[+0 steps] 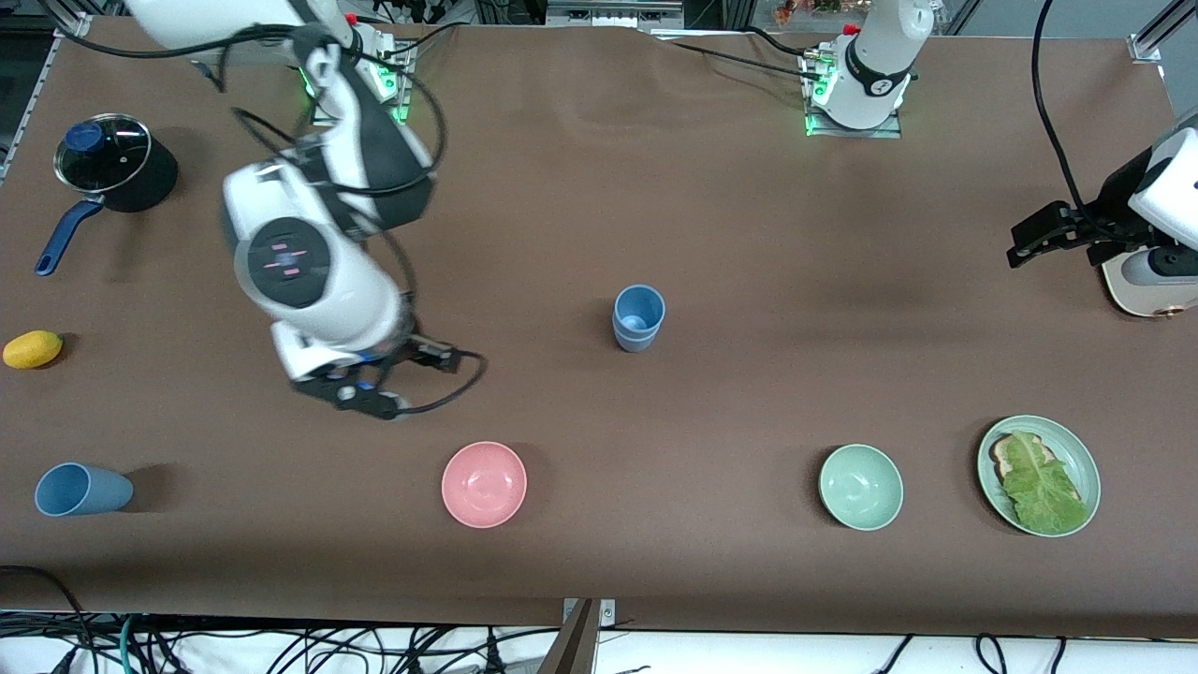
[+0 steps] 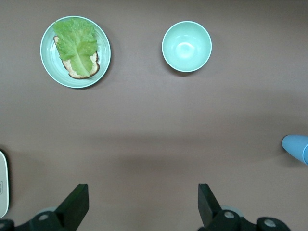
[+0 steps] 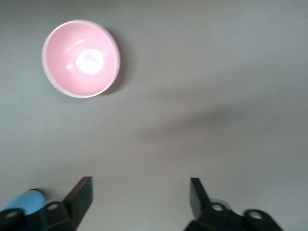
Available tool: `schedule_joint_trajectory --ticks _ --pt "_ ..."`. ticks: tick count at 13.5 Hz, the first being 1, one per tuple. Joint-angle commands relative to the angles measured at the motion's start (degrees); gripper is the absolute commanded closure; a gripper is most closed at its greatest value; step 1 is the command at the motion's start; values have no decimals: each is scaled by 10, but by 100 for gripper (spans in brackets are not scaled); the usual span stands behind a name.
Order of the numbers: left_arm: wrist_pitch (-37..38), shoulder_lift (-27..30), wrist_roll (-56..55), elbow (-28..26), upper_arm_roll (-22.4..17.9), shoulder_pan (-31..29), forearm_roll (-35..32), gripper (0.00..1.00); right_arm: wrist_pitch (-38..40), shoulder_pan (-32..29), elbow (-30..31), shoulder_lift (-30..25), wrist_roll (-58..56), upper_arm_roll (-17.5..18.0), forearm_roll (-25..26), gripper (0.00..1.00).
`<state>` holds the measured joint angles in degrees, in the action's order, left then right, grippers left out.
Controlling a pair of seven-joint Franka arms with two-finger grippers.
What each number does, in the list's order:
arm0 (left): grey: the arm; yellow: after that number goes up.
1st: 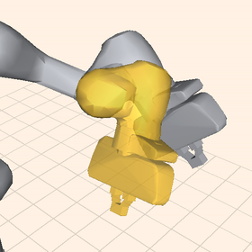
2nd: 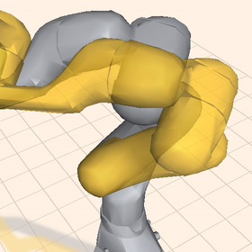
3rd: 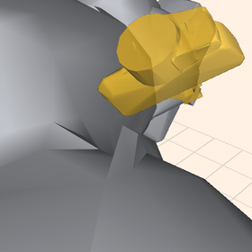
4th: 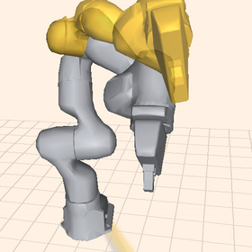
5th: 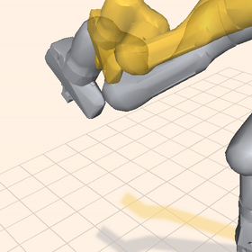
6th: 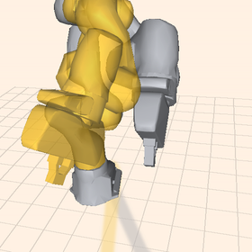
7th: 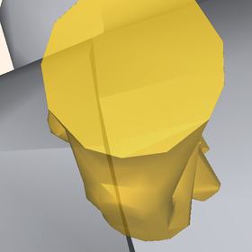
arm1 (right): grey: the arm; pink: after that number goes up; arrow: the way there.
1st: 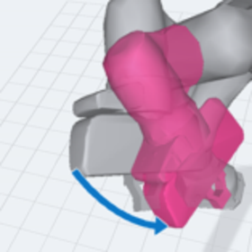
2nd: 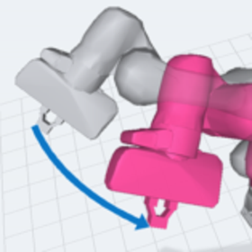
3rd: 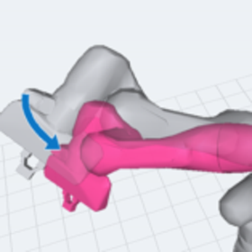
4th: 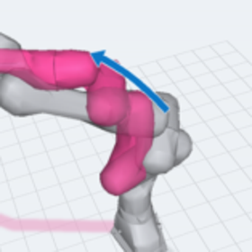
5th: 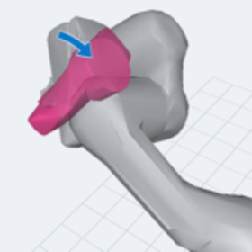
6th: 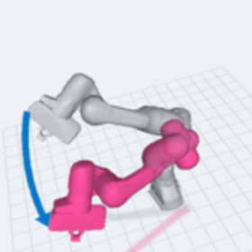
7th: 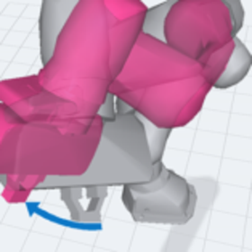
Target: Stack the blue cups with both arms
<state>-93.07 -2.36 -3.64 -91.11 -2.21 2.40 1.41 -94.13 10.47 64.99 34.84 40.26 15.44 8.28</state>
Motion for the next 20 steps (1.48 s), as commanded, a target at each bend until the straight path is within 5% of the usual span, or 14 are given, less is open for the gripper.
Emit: schedule_joint_trajectory --ticks 1,4,7,9,12,20 --pt "7 -4 11 12 -3 2 -1 0 41 -50 10 -42 -57 7 -15 0" --pt "7 -4 11 12 -3 2 -1 0 48 -107 60 -108 -154 -7 -34 0" --pt "8 -4 11 12 -3 1 -1 0 56 -116 106 -178 -276 -111 -97 0" --pt "9 -4 10 11 -3 2 -1 0 78 -117 155 -235 -334 -137 -97 0" --pt "9 -4 11 11 -3 2 -1 0 125 -118 262 -335 -324 -138 -96 0" --pt "10 -4 10 12 -3 2 -1 0 165 -114 204 -324 -326 -133 -96 0"
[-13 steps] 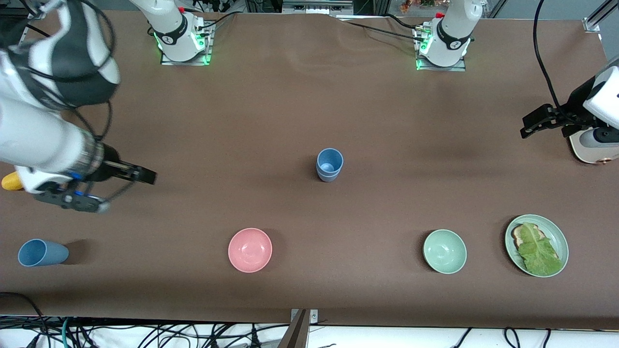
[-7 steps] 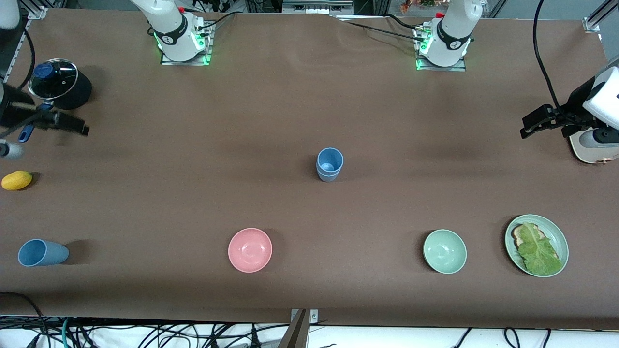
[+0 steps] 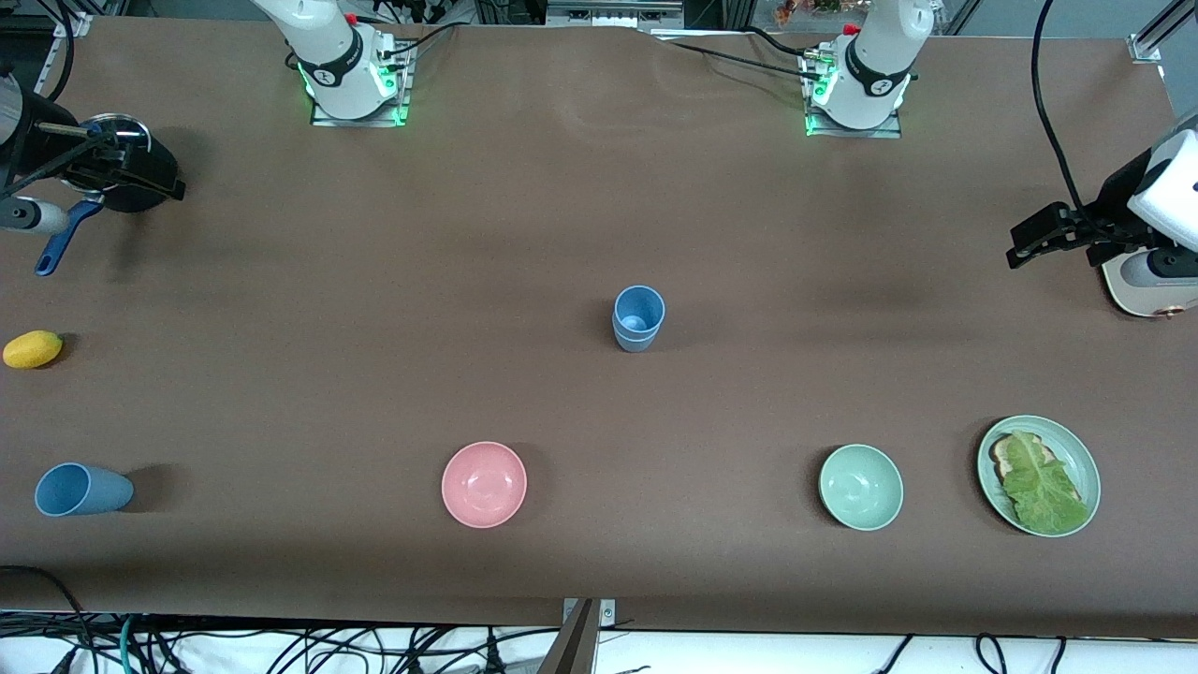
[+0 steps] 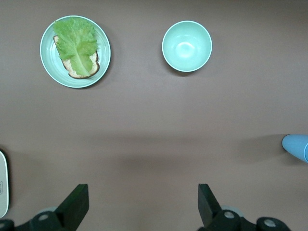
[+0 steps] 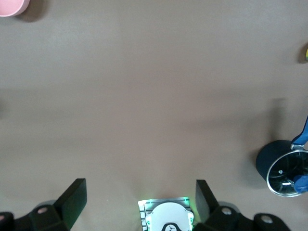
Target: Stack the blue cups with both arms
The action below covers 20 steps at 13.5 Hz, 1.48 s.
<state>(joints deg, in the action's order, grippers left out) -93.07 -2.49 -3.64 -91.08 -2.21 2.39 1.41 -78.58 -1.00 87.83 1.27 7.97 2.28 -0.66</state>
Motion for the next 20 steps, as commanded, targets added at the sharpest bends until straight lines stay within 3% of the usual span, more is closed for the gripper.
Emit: schedule_joint_trajectory --ticks 1,20 --pt "10 -3 10 12 -3 2 -1 0 10 2 -24 14 -3 -1 -7 0" --pt "10 -6 10 12 -2 3 -1 0 28 22 -47 13 10 -1 -8 0"
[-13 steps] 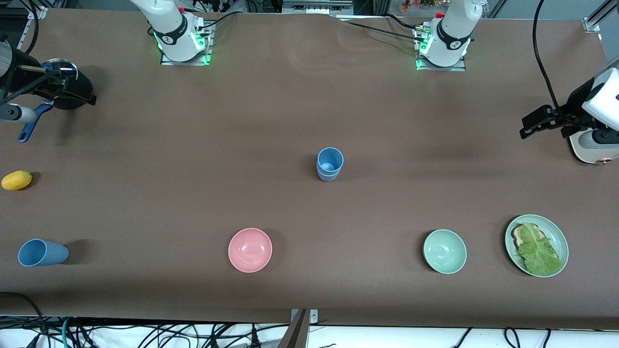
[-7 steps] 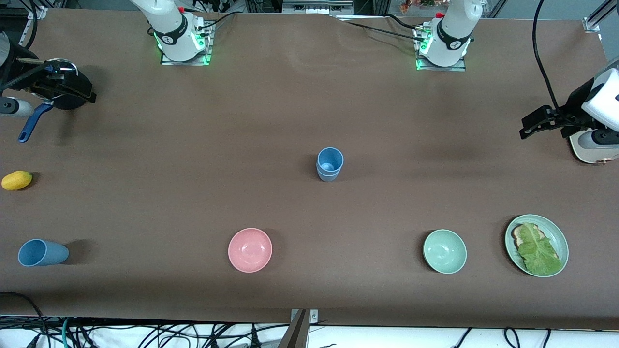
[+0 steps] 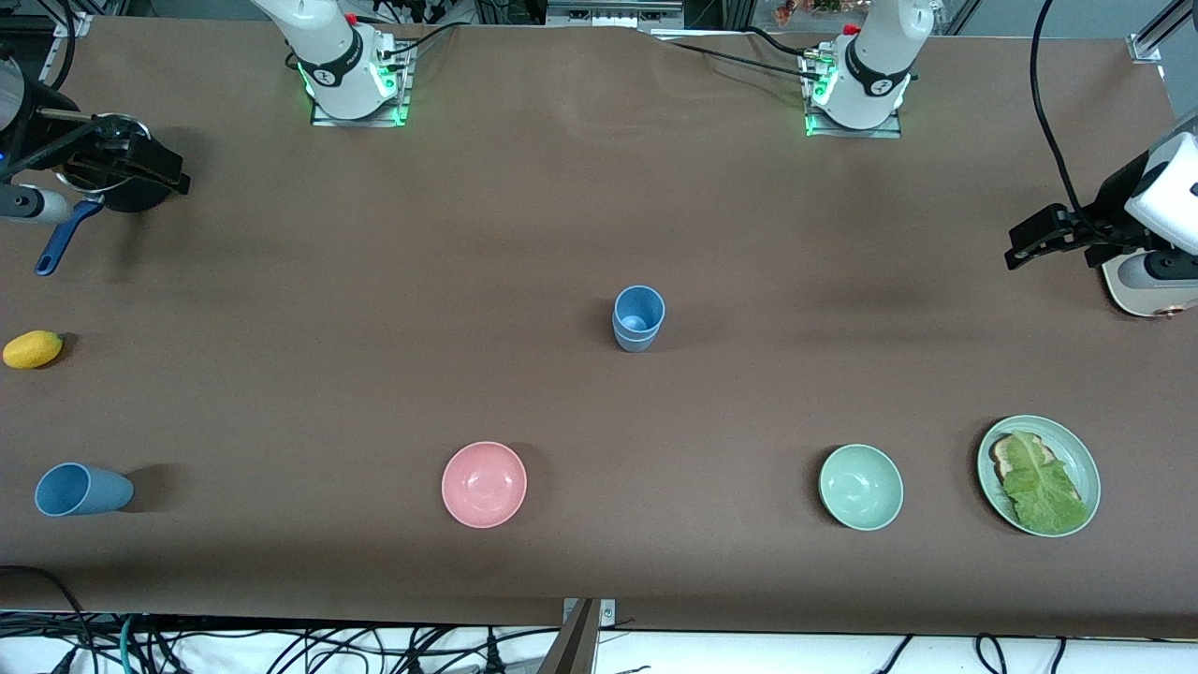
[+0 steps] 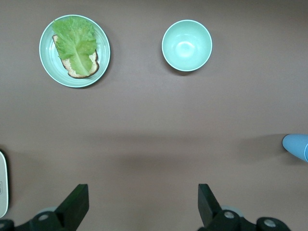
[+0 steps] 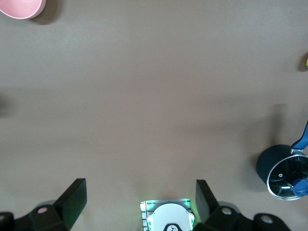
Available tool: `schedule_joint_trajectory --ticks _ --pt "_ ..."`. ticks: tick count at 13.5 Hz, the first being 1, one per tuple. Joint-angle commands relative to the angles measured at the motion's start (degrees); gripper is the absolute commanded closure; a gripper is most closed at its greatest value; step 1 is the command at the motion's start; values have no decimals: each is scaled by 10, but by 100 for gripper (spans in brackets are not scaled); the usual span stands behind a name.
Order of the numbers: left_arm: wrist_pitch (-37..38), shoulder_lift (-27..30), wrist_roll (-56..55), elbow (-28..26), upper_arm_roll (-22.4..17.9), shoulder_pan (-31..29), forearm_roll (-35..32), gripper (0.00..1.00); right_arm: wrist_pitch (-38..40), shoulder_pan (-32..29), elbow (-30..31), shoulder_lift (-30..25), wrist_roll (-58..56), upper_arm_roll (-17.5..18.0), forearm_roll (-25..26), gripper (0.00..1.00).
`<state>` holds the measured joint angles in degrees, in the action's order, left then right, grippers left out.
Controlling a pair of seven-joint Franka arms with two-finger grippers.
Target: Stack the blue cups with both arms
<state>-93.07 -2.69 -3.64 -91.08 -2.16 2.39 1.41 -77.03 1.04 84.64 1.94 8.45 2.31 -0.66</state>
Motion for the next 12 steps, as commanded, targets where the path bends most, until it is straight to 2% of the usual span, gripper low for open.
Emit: schedule_joint_trajectory --ticks 1,12 --pt "10 -4 10 12 -3 3 -1 0 13 2 -12 6 1 0 -8 0" --pt "6 -7 11 13 -3 8 -1 0 11 -3 -15 8 -3 -5 -21 0"
